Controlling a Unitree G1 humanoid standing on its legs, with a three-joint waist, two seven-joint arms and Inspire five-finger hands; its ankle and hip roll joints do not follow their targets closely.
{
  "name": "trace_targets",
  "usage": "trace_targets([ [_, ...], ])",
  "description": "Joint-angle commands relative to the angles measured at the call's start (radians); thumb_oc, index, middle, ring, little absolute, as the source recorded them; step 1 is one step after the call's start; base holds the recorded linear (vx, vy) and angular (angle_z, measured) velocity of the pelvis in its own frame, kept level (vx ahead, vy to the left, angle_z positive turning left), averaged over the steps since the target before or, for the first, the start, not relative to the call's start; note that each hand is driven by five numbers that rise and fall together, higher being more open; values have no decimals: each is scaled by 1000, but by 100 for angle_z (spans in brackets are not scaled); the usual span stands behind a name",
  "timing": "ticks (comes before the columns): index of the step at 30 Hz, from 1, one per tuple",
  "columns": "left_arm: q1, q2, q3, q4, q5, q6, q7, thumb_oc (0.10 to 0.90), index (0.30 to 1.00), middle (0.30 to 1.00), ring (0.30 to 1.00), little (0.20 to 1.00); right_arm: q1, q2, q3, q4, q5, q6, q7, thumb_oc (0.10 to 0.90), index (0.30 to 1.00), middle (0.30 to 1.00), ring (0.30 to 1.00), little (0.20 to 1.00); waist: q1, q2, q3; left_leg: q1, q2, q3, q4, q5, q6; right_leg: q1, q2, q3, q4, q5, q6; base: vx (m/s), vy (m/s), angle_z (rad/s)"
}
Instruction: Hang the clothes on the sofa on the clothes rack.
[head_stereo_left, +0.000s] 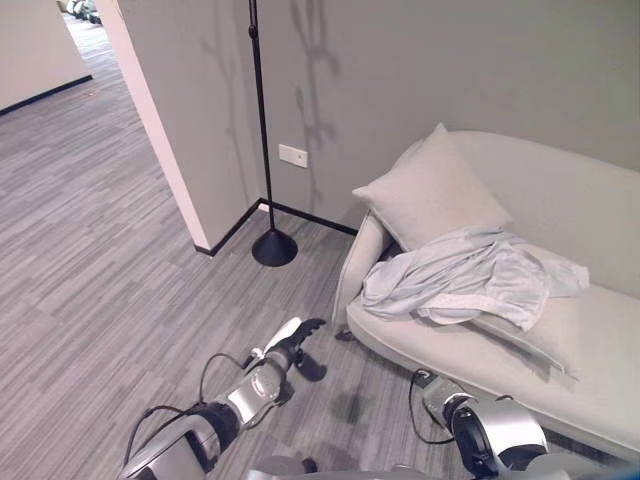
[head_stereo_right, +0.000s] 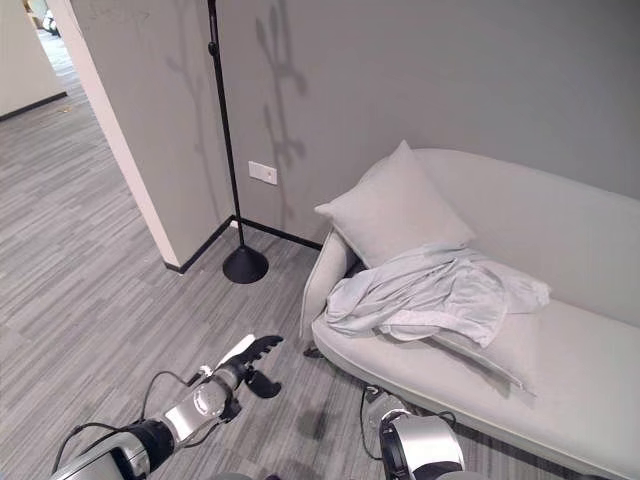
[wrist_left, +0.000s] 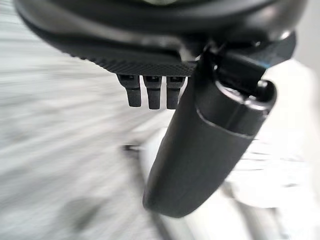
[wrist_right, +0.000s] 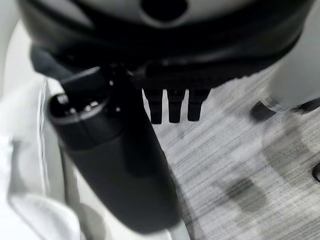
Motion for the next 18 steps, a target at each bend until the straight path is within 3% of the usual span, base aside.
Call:
trace_targets([
  [1, -52, -37, 46, 51, 12, -44, 44, 800, 900, 900, 900, 900, -96, -24, 5, -48, -33, -64, -59, 800, 900, 900, 900, 900, 4, -3, 2, 12, 45, -83, -105, -42, -65, 21, 28, -9, -364, 203, 36, 210, -121, -4],
  [3, -59, -49, 46, 80, 14, -55, 52, 800, 900, 900, 900, 900, -82, -20, 4, -66, -32, -78, -54, 800, 900, 900, 900, 900, 4, -16, -2, 15, 48, -85, -105, -49, -75, 48, 36, -4, -422, 209, 39, 150, -127, 11],
  [4, -60, -66, 53, 112, 6, -49, 70, 800, 900, 900, 900, 900, -88, -2, 20, -68, -18, -84, -59, 800, 900, 900, 900, 900, 3, -39, -9, 15, 70, -80, -105, -53, -86, 76, 46, 3, -437, 230, 24, 93, -132, 29],
  [5, -61, -66, 53, 114, 6, -49, 70, 800, 900, 900, 900, 900, -88, -1, 22, -68, -17, -84, -59, 800, 900, 900, 900, 900, 2, -38, -10, 15, 72, -80, -105, -55, -88, 78, 48, 2, -441, 232, 23, 222, -259, 38],
  [7, -47, -80, 73, 165, -23, -41, 77, 800, 900, 900, 900, 900, -84, 6, 47, -49, -20, -70, -37, 800, 900, 900, 900, 900, -2, -42, -53, 14, 127, -92, -105, -64, -113, 107, 88, 0, -457, 220, 0, 229, -217, 27],
  [8, -47, -82, 74, 169, -23, -43, 78, 800, 900, 900, 900, 900, -84, 5, 49, -48, -20, -70, -36, 800, 900, 900, 900, 900, -4, -39, -55, 14, 132, -94, -105, -67, -115, 108, 92, -3, -457, 218, -2, 273, -278, 14],
  [9, -43, -84, 87, 221, -14, -28, 92, 800, 900, 900, 900, 900, -74, 2, 59, -30, -31, -76, -35, 800, 900, 900, 900, 900, -6, -47, -72, 33, 184, -106, -105, -66, -133, 131, 127, 10, -455, 189, -18, 260, -307, 1],
  [11, -60, -102, 109, 299, 4, -12, 125, 800, 900, 900, 900, 900, -74, -1, 59, -13, -25, -89, -35, 800, 900, 900, 900, 900, -5, -54, -60, 9, 224, -93, -7, -67, -166, 168, 152, 11, -459, 164, -45, 199, -306, 3],
  [12, -64, -106, 110, 305, 6, -16, 126, 800, 900, 900, 900, 900, -77, -2, 58, -11, -25, -90, -34, 800, 900, 900, 900, 900, -7, -52, -57, -3, 221, -97, 18, -81, -167, 168, 153, 9, -460, 164, -46, -7, -166, 11],
  [13, -79, -112, 115, 334, -11, -18, 137, 800, 900, 900, 900, 900, -85, -6, 57, -11, -15, -97, -39, 800, 900, 900, 900, 900, -1, -62, -29, -97, 202, -114, 168, -27, -178, 182, 143, 20, -458, 171, -55, -74, -178, 8],
  [14, -100, -136, 130, 381, -44, -20, 143, 800, 900, 900, 900, 900, -114, -6, 66, -13, 13, -106, -31, 800, 900, 900, 900, 900, 13, -75, 17, -196, 152, -136, 316, 0, -136, 193, 146, 44, -458, 168, -76, -58, -205, 6],
  [15, -108, -144, 142, 411, -59, -20, 149, 800, 900, 900, 900, 900, -128, -9, 69, -7, 16, -105, -25, 800, 900, 900, 900, 900, 20, -77, 32, -240, 130, -119, 356, 1, -118, 204, 138, 47, -465, 160, -79, 11, -123, -18],
  [16, -120, -153, 153, 442, -71, -25, 157, 800, 900, 900, 900, 900, -142, -17, 68, 1, 24, -110, -27, 800, 900, 900, 900, 900, 27, -76, 39, -285, 98, -100, 377, -20, -108, 206, 128, 52, -468, 151, -77, 40, -10, -36],
  [17, -120, -154, 153, 443, -71, -25, 157, 800, 900, 900, 900, 900, -143, -17, 68, 1, 24, -110, -26, 800, 900, 900, 900, 900, 28, -76, 38, -287, 98, -99, 380, -21, -108, 205, 128, 52, -468, 151, -76, 195, 94, -26],
  [18, -116, -157, 175, 472, -79, -28, 164, 800, 900, 900, 900, 900, -139, -16, 86, 2, 24, -104, -11, 800, 900, 900, 900, 900, 56, -63, 33, -304, 12, -103, 251, -41, -104, 222, 131, 70, -474, 135, -70, 165, 76, 0],
])
